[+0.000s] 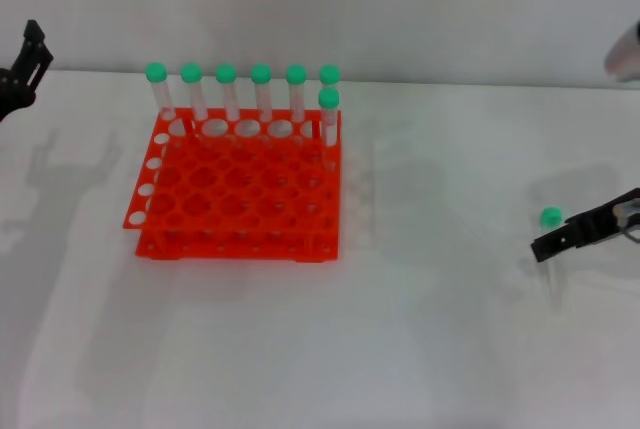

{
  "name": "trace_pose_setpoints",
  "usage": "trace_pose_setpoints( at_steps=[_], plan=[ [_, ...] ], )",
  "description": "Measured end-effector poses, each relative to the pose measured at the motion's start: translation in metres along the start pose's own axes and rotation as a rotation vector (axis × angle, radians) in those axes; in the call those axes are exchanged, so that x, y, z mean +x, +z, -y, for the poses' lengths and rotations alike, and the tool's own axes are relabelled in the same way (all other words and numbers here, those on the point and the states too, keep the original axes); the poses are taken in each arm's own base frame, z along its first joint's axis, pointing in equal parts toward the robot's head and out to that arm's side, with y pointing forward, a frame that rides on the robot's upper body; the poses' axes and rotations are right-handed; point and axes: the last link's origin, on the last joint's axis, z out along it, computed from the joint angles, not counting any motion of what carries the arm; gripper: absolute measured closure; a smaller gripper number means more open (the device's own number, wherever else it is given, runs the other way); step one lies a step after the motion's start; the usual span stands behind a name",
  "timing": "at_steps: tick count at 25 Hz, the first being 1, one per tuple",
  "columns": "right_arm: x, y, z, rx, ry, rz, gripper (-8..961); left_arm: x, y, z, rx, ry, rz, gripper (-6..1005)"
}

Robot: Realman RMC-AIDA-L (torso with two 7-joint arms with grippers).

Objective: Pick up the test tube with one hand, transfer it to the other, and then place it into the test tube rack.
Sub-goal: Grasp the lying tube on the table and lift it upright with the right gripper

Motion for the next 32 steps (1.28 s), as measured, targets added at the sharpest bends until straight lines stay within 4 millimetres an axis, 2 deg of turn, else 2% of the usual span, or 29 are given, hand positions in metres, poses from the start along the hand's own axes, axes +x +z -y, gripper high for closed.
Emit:
trace_pose_setpoints(
  at_steps=[16, 26, 32],
  plan=[
    [-0.006, 0.021, -0.037, 0.101, -0.073, -0.088, 136, -0.005, -0.007, 0.000, 0.000, 0.032, 0.018, 137],
    [-0.004, 0.028, -0.039, 0.223, -0.089, -0.127, 241, -0.006, -0.009, 0.000, -0.009, 0.037, 0.022, 137],
    [-0.003, 0.029, -0.036, 0.232, -0.089, -0.138, 248, -0.007, -0.007, -0.001, -0.010, 0.045, 0.033, 138]
  ],
)
